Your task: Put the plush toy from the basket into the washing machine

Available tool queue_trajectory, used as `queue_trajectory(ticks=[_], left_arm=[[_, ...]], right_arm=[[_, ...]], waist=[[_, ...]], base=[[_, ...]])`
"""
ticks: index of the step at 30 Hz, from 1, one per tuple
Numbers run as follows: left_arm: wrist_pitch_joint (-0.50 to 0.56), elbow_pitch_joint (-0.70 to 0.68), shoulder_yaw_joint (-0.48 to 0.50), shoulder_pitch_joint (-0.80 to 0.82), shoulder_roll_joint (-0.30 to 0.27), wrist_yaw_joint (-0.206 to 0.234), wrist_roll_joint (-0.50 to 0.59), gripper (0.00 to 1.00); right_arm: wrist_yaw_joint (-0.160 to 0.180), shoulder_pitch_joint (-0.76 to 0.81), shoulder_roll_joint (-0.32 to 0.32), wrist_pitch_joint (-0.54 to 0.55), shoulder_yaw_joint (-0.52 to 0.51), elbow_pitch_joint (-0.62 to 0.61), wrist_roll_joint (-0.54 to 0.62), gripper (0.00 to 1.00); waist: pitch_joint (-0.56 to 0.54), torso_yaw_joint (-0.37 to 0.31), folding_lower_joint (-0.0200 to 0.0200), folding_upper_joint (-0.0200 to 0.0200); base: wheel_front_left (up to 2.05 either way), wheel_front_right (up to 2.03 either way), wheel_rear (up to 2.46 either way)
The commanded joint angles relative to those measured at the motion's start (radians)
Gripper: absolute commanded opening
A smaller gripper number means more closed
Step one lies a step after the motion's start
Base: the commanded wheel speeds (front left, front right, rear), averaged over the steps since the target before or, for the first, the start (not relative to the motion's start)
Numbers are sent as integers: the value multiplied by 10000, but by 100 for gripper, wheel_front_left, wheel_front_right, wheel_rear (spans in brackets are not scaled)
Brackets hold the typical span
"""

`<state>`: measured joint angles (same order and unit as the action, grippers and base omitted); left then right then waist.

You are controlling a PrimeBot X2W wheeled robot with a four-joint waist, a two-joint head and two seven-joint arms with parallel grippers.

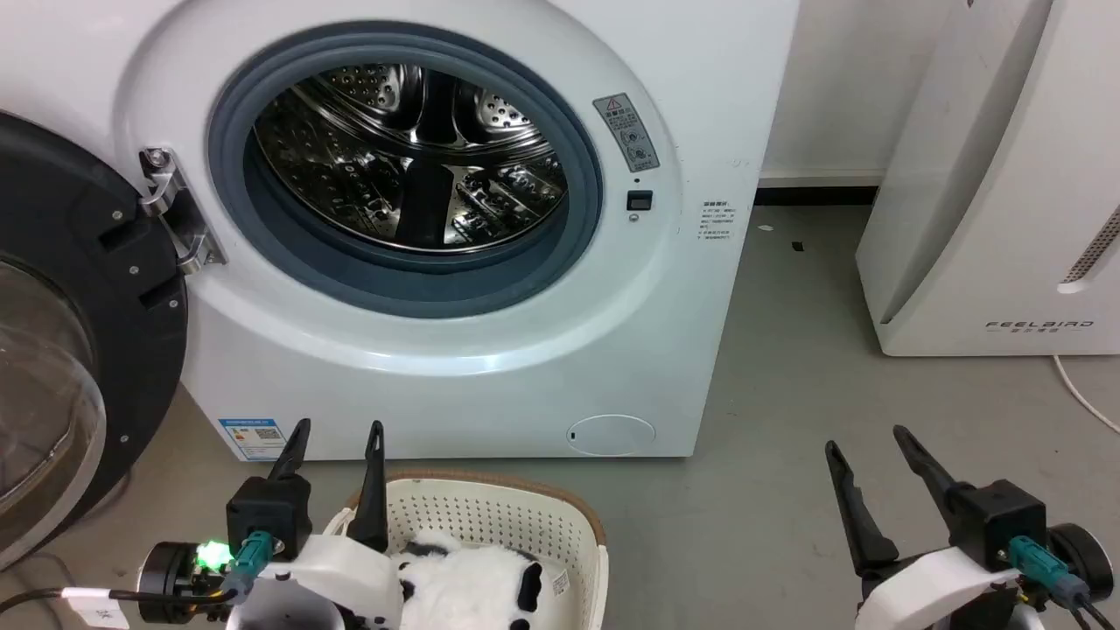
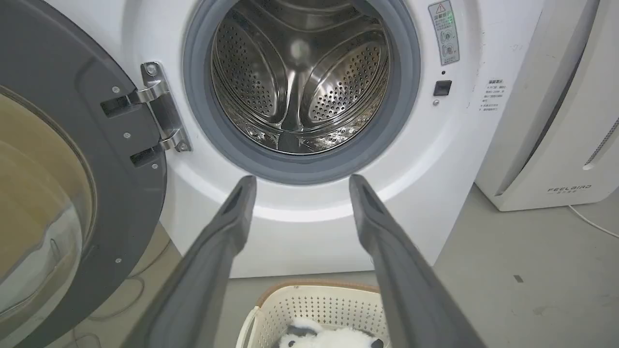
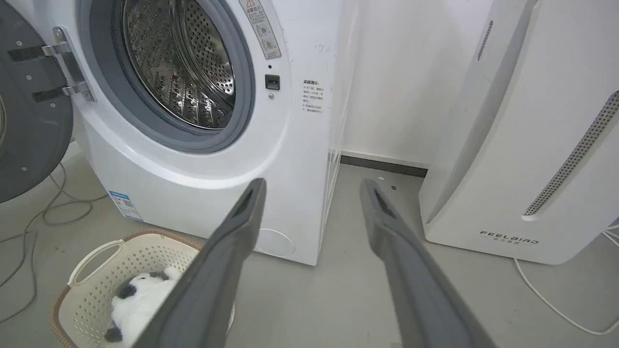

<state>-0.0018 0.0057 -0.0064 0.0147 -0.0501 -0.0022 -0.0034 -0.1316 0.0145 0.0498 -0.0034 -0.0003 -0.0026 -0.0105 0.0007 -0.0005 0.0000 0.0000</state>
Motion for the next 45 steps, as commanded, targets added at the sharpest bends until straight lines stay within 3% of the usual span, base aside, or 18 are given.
queue_trajectory(ticks=[1, 21, 45], left_arm=[[-103, 24, -26, -24, 0, 39, -88, 100], [-562, 603, -379, 91, 0, 99, -470, 100], [-1086, 3252, -895, 1620, -229, -83, -926, 100]], right_arm=[[0, 31, 0, -98, -44, 2, -89, 100], [2, 9, 1, -555, -215, -141, -374, 100], [4, -346, 2, -1096, -80, -436, -610, 100]], waist=[[4, -1, 0, 0], [421, -131, 0, 0], [2062, -555, 0, 0]], base=[[0, 0, 0], [0, 0, 0], [0, 0, 0]])
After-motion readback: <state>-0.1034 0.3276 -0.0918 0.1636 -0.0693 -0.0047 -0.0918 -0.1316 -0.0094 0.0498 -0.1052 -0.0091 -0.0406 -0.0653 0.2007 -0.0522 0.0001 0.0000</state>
